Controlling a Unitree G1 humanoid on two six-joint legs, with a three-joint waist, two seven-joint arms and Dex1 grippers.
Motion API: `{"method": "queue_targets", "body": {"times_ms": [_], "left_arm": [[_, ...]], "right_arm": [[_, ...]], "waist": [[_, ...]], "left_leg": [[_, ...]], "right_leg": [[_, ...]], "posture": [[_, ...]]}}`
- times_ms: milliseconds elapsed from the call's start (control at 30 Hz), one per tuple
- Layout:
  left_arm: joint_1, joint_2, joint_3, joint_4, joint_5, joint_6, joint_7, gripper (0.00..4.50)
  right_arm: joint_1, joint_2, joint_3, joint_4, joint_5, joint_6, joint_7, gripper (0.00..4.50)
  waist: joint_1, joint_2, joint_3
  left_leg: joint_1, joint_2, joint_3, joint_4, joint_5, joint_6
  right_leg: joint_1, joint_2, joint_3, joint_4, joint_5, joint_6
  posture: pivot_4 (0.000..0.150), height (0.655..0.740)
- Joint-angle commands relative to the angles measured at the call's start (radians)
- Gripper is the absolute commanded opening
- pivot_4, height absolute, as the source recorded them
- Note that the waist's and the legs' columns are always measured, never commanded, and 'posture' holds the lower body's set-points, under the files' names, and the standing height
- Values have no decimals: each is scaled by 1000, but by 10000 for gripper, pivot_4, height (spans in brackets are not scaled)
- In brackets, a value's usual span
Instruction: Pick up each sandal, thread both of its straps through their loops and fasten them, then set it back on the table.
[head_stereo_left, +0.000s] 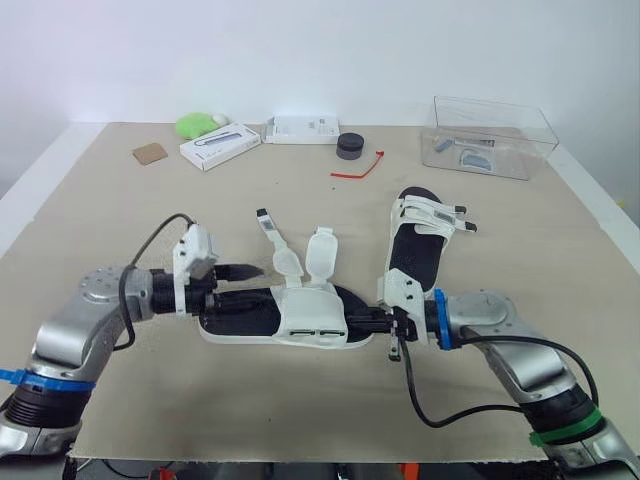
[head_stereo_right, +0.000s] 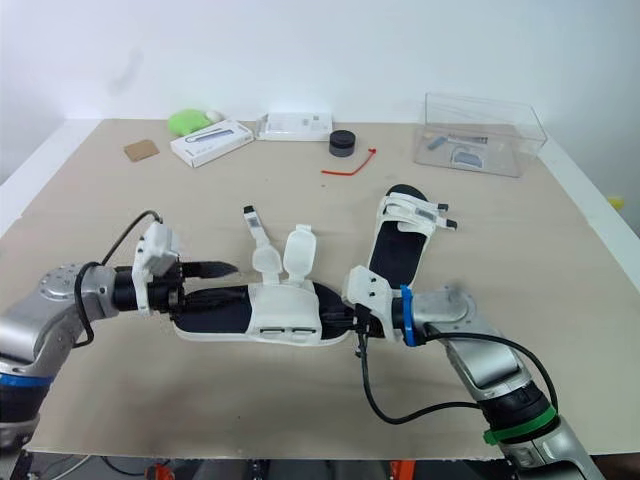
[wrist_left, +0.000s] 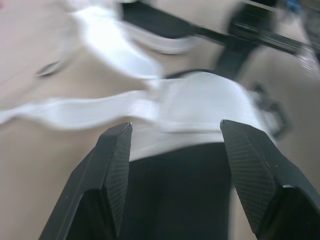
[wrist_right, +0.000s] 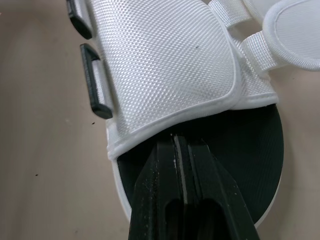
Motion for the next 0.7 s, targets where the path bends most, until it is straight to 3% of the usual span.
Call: {"method": "queue_targets", "body": {"times_ms": [33,167,400,700], "left_arm": [[-68,-13,50,88,-36,113,67,29127],[-185,-50,34,258,-48,323,140,29127],[-296,-134,71,402,-102,513,177,29127],[-443,-221,138,635,-120,594,193,29127]], "right_arm": [[0,-14,-9,-13,5,-2,15,965],[-16,-6,-14,-6,4,-4,17,965],[-21,-8,-14,-17,8,-1,27,965],[-15,-20,-23,-25,2,-7,30,965]], "waist": [[0,0,0],[0,-1,0],[0,-1,0],[-1,-1,0]], "left_leg": [[0,0,0,0,0,0],[0,-1,0,0,0,0],[-1,-2,-1,0,0,0],[-1,-2,-2,1,1,-1]], "right_leg": [[0,0,0,0,0,0],[0,0,0,0,0,0],[0,-1,0,0,1,-2],[0,-1,-1,1,1,-2]], "posture": [[1500,7400],[1500,7400],[1500,7400],[1500,7400]]}}
